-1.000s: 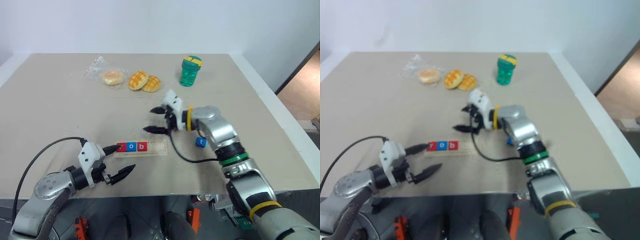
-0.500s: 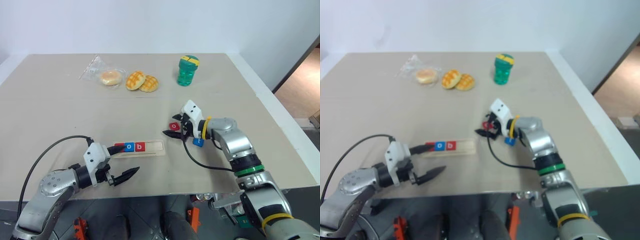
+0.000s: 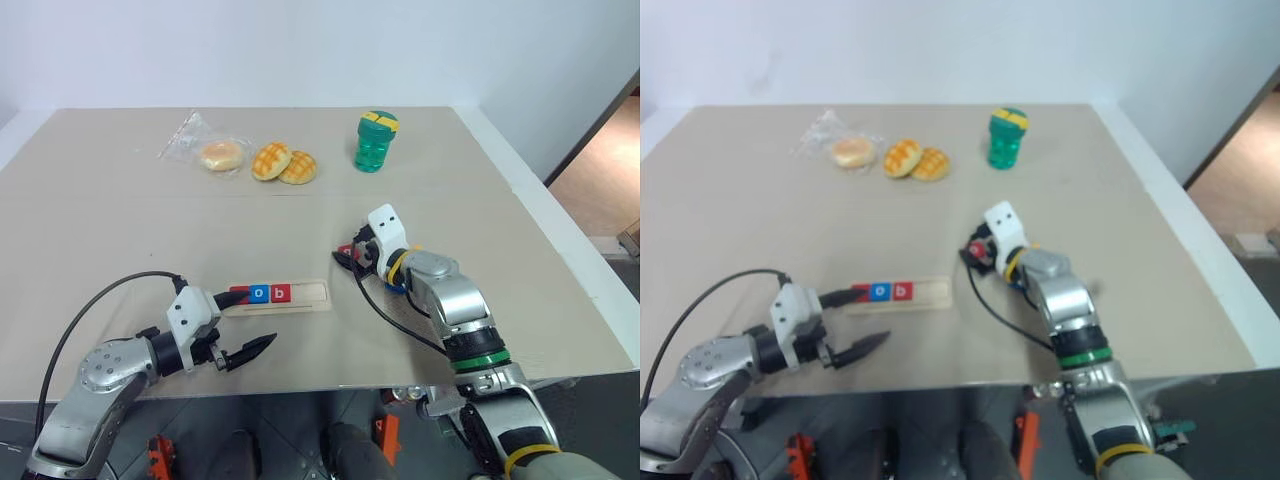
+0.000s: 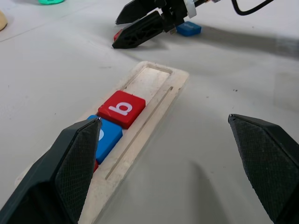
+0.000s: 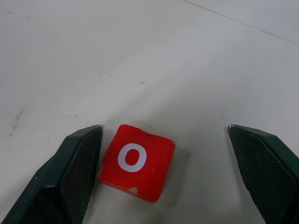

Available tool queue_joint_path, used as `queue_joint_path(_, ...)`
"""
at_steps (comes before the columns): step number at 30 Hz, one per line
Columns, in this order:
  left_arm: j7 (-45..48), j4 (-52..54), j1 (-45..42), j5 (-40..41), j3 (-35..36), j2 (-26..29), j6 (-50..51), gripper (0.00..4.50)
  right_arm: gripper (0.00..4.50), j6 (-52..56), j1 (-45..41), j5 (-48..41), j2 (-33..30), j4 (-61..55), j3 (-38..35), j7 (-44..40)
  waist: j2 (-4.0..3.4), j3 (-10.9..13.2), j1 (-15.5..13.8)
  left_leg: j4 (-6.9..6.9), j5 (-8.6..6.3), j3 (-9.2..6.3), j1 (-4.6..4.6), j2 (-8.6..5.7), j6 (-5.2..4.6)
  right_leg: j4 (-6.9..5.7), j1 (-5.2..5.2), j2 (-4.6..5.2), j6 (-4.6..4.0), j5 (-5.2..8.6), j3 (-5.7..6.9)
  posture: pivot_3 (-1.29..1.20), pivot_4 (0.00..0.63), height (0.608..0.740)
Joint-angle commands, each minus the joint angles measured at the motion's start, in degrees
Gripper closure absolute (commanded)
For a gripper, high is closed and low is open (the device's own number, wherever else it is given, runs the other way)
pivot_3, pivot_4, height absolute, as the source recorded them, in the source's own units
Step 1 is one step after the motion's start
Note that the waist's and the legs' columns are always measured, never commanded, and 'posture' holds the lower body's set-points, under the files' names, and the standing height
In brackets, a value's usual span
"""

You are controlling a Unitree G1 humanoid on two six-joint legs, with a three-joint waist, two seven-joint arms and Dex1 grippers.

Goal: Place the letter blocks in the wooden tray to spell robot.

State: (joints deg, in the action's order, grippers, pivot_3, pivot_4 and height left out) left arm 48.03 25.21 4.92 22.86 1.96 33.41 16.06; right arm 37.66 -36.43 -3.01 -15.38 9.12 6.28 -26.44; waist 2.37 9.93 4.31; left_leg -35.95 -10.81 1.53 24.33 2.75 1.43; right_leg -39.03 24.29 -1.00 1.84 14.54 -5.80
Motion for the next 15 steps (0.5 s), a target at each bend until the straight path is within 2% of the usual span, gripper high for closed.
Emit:
queue_joint_path(1, 0.3, 0.5, 0.3, -0.1, -0.2, 0.1, -1.5, 0.0, 0.07, 4.4, 1.5, -0.6, 1.8, -7.1, -0.5, 2.9, 0.0, 0.0, 0.0, 0.01, 0.0, -0.01, 0.0, 0.0, 0.0, 0.0, 0.0, 0.0, 0.0, 0.0, 0.0, 0.0, 0.15, 0.74)
queue_joint_path(4, 0.3, 0.4, 0.5, -0.4, -0.5, 0.0, -1.7, 0.0, 0.07, 6.6, 2.0, -2.0, 3.0, -10.9, -0.8, 3.2, -0.01, 0.0, 0.0, 0.01, 0.0, -0.01, 0.0, 0.0, 0.0, 0.0, 0.0, 0.0, 0.0, 0.0, 0.0, 0.0, 0.15, 0.74)
queue_joint_path(7, 0.5, 0.0, 0.1, -0.5, -0.8, 0.0, -1.8, 0.0, 0.07, 6.4, 0.5, -4.0, 1.2, -12.2, -0.4, -1.0, -0.01, 0.0, 0.0, -0.02, 0.0, 0.0, 0.01, -0.01, 0.0, 0.0, 0.0, 0.03, 0.03, -0.01, 0.0, 0.0, 0.15, 0.74)
queue_joint_path(11, 0.9, -1.0, -0.7, -0.6, -1.3, 0.2, -2.2, 0.0, 0.07, 2.7, -3.7, -4.6, -5.2, -7.3, 1.3, -9.8, -0.02, 0.0, 0.0, -0.13, 0.01, 0.06, 0.01, -0.06, -0.01, 0.01, -0.02, 0.09, 0.08, -0.04, 0.0, 0.0, 0.15, 0.74)
queue_joint_path(15, 1.1, -2.0, -1.4, -0.8, -1.6, 0.2, -2.7, 0.0, 0.07, 4.0, -5.8, -2.4, -8.3, -2.2, 3.8, -10.6, 0.02, 0.0, 0.0, -0.15, 0.02, 0.04, 0.0, -0.03, -0.03, 0.01, -0.04, 0.07, 0.06, -0.05, 0.05, 0.0, 0.15, 0.74)
